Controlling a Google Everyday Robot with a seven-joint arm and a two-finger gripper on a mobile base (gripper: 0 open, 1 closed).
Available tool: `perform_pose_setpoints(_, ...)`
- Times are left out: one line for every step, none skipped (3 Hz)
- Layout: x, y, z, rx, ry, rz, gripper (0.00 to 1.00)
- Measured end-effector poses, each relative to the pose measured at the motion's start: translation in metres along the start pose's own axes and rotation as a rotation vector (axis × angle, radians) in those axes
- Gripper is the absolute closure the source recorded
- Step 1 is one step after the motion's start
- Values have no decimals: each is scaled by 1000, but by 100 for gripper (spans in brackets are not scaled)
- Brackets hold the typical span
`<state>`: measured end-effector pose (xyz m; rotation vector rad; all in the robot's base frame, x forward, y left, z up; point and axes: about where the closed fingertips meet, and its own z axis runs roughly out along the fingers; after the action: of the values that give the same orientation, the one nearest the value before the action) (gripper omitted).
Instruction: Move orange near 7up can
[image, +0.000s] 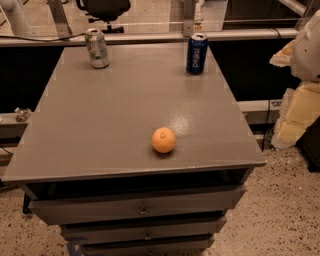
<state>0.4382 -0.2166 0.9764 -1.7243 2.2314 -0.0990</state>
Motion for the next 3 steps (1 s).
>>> perform_pose_setpoints(0,0,0,0,0,0,0)
perform_pose_setpoints(-7,1,12,-21,-75,14,0)
perform_pose_setpoints(-33,6,42,-61,-235,45,0)
